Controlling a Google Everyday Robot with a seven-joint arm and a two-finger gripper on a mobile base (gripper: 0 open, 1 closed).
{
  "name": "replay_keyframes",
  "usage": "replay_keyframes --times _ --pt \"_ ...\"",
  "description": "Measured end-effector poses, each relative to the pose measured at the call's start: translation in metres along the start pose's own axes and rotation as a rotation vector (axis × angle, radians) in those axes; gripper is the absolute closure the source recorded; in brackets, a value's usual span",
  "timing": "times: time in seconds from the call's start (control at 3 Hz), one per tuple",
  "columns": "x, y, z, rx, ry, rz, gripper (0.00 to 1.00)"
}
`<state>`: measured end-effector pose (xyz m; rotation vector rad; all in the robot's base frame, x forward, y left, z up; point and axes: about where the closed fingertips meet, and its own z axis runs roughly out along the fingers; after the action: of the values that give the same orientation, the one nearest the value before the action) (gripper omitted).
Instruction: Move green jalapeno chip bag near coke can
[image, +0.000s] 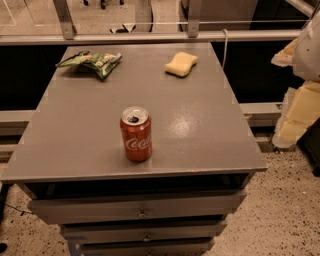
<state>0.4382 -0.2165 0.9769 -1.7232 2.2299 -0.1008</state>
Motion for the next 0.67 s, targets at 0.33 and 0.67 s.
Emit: replay_keyframes --times 0.33,0.67 --pt "-0.001 0.0 0.0 0.003 -0.002 -0.001 0.0" --pt "-0.026 -0.02 0.018 0.012 -0.09 -0.036 0.0"
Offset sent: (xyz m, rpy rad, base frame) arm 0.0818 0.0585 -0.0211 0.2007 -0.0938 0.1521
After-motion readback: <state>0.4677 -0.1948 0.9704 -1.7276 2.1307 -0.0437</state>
